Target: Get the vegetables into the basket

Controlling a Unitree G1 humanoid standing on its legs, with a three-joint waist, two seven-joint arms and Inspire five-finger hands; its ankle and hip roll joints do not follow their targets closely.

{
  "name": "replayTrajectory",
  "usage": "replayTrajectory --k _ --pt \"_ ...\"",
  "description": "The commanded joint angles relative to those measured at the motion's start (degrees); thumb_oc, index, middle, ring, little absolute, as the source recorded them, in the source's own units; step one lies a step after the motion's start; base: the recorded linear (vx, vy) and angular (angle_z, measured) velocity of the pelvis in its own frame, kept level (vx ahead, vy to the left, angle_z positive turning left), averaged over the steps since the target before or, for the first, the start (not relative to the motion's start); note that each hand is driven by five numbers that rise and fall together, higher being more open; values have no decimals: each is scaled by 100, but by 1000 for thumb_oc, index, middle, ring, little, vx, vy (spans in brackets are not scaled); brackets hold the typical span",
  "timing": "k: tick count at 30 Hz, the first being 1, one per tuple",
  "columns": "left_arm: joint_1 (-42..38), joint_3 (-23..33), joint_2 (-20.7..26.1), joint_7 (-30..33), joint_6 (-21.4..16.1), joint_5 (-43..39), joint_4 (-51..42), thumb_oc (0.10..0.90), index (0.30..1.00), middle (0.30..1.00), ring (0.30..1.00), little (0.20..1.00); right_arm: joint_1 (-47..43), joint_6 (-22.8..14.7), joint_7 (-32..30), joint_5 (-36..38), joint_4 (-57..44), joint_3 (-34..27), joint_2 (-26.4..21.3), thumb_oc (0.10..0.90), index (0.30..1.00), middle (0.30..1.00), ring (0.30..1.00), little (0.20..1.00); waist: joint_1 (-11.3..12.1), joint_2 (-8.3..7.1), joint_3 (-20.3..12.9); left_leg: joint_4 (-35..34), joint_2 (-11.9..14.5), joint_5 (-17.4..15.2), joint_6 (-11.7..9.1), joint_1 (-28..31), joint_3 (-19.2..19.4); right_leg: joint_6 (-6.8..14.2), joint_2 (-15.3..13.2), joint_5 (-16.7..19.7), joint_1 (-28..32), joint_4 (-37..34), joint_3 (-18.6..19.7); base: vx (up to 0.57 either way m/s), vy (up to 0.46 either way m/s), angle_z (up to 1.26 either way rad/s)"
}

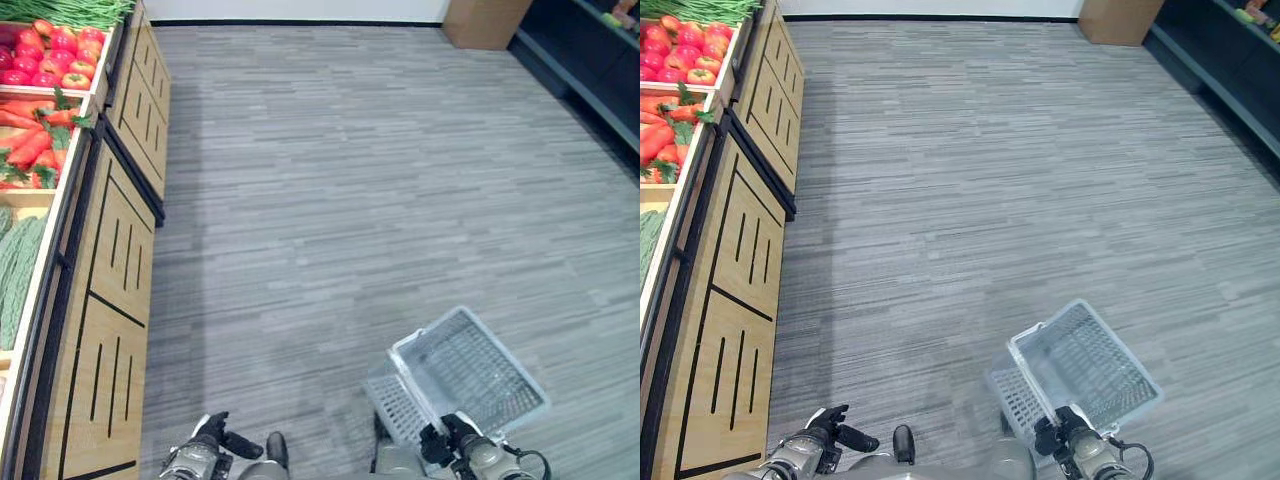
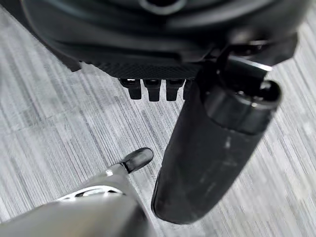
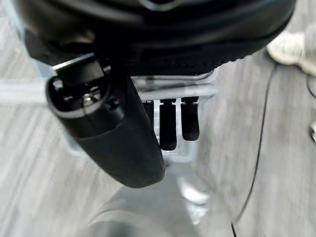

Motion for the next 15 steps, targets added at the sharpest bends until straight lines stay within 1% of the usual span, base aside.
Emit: replayTrajectory --k 1,2,4,5,6,7,8,9,10,11,12,13,14,15 --pt "-17 79 28 101 -129 155 -136 900 1000 1000 1000 1000 60 59 133 120 65 -19 25 400 300 300 300 300 -41 -26 379 27 98 -131 -673 203 398 428 -245 -14 -396 269 198 225 -64 90" --pt "-1 86 39 102 -129 174 -136 900 1000 1000 1000 1000 68 61 134 114 52 -16 24 400 300 300 300 300 -64 -30 393 27 83 -180 -675 260 341 428 -224 5 -426 233 163 201 -67 50" --pt "17 112 39 97 -132 213 -95 900 1000 1000 1000 1000 82 54 150 106 45 -20 8 400 300 300 300 300 -146 -17 418 27 25 -288 -657 423 170 428 -131 40 -510 244 229 254 -77 46" --pt "37 121 31 77 -122 187 -79 900 1000 1000 1000 1000 126 33 173 117 17 -19 -13 400 300 300 300 300 -245 -3 425 27 -47 -405 -623 612 -45 428 -16 27 -578 433 448 221 -68 50" --pt "39 120 29 77 -122 186 -79 900 1000 1000 1000 1000 128 32 173 117 17 -18 -15 400 300 300 300 300 -249 6 433 27 -39 -412 -622 624 -49 428 -11 14 -568 444 441 191 -74 47" --pt "43 92 19 74 -115 202 -79 900 1000 1000 1000 1000 167 30 185 117 18 -20 -28 400 300 300 300 300 -263 22 414 27 -74 -455 -617 688 -156 413 -6 -27 -493 490 496 147 -128 38" --pt "51 75 -37 52 -103 222 -53 900 1000 1000 1000 1000 168 37 194 107 14 -23 -66 400 300 300 300 300 -270 67 377 27 -52 -485 -624 785 -343 346 50 -33 -456 584 532 146 -130 46" --pt "51 75 -40 52 -103 222 -52 900 1000 1000 1000 1000 168 36 194 107 15 -23 -69 400 300 300 300 300 -274 76 380 27 -43 -489 -626 789 -347 344 55 -39 -450 586 523 168 -163 38" --pt "65 59 -70 65 -92 205 -36 900 1000 1000 1000 1000 159 28 188 109 11 -10 -100 400 300 300 300 300 -312 135 348 27 -3 -479 -623 804 -424 300 150 -68 -477 646 598 164 -143 26" --pt "91 45 -122 68 -84 177 -39 900 1000 1000 1000 1000 145 12 170 127 8 -8 -160 400 300 300 300 300 -295 241 308 27 69 -388 -633 816 -540 222 246 -197 -446 763 587 163 -143 22" --pt "91 45 -124 69 -83 176 -39 900 1000 1000 1000 1000 146 12 170 127 8 -8 -163 400 300 300 300 300 -299 246 307 27 75 -389 -635 816 -544 219 249 -203 -447 769 581 148 -177 23" --pt "89 -5 -192 81 -93 157 -65 900 1000 1000 1000 1000 115 -8 162 120 -21 28 -197 400 300 300 300 300 -289 321 277 27 111 -322 -669 775 -627 125 300 -302 -414 820 482 95 -135 21" --pt "72 -39 -217 70 -93 174 -67 900 1000 1000 1000 1000 111 -13 159 120 -31 36 -206 400 300 300 300 300 -296 352 247 27 144 -283 -691 750 -652 80 320 -348 -388 818 435 94 -134 17" --pt "72 -39 -218 70 -93 174 -67 900 1000 1000 1000 1000 112 -14 159 120 -30 36 -207 400 300 300 300 300 -301 356 244 27 148 -283 -693 747 -658 78 321 -350 -388 817 428 75 -95 18"
